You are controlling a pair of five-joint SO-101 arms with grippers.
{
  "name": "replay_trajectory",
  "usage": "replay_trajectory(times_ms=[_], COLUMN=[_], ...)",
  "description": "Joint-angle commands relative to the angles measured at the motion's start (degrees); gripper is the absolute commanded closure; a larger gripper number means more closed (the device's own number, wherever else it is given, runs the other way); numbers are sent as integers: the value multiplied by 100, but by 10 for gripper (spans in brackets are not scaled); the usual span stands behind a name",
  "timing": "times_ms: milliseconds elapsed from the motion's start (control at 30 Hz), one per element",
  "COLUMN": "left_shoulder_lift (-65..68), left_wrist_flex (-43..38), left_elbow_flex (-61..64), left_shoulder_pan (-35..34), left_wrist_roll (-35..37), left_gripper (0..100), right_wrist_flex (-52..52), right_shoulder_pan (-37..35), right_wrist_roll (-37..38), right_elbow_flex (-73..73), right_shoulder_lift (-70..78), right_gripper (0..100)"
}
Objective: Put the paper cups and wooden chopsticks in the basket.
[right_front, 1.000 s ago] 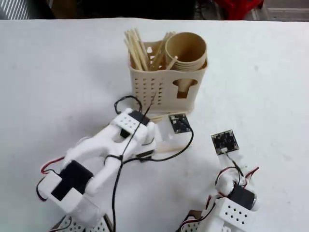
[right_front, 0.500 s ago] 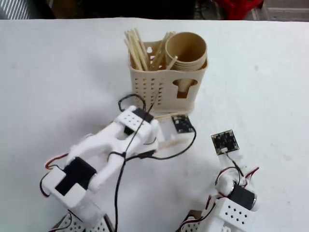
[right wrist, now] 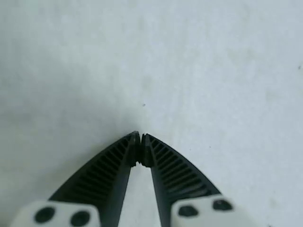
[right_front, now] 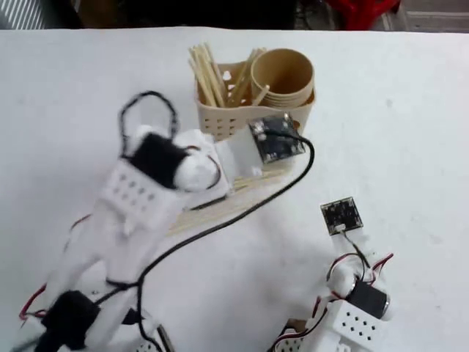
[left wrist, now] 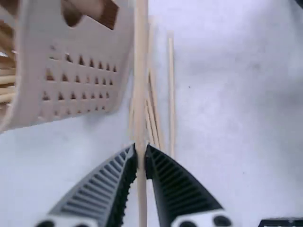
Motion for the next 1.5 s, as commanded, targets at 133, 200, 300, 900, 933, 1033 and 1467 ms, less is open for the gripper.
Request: replay_trajectory(times_ms=[133,200,300,900,933,1033,1467], left_shoulder_lift=[-330,-330,-303,1657,1692,1710,1200], left_wrist_flex=[-738,-1442,-2505,-5723,-5714,-5503,-2954], left_elbow_flex=[-1477,-1512,-1486,-976,-976,-976,-1055], left_shoulder_pan=[-75,-110,-251,-1077,-1077,-1077,-1165], left_wrist_roll=[1196,1556,2057,2813,2892,3042,3024], left_gripper=[977,977,977,935,919,906,906], right_wrist_flex=[40,40,40,40,40,40,40], right_shoulder_pan=[48,48,48,48,48,48,48], right_wrist_roll=[-9,-9,-9,-18,-18,-18,-18], right_elbow_flex=[-18,-18,-18,-18,-18,-18,-18], right_shoulder_lift=[-40,-40,-40,-40,-40,-40,-40], right_gripper=[981,981,981,981,981,981,981])
